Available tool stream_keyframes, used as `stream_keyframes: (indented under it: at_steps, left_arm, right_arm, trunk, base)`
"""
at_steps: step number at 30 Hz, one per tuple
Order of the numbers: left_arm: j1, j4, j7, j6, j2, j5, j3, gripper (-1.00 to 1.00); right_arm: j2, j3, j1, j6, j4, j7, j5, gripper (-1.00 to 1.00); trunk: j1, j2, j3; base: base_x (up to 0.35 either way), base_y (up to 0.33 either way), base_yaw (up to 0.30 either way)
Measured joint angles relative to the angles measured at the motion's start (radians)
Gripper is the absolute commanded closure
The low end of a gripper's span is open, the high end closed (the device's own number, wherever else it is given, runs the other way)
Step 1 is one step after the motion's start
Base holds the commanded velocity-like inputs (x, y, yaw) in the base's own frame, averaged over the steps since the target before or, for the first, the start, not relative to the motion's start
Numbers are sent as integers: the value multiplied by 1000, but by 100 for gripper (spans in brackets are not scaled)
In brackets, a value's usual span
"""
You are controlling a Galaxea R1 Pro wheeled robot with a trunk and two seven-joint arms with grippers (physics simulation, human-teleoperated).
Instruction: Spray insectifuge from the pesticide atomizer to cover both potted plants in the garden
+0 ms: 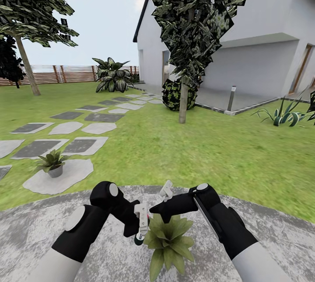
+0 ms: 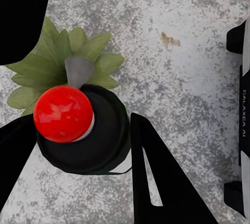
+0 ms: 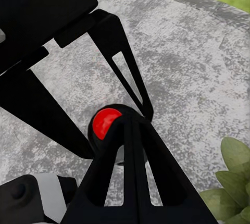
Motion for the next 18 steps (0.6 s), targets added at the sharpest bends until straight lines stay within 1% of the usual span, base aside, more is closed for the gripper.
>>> stream_keyframes:
  at_steps: [18]
  left_arm:
    - [-8,0,1,0,1,0,2,100]
  right_arm:
    - [0,0,0,0,0,0,0,100]
  trunk:
    - [0,0,0]
  base:
    - [0,0,0]
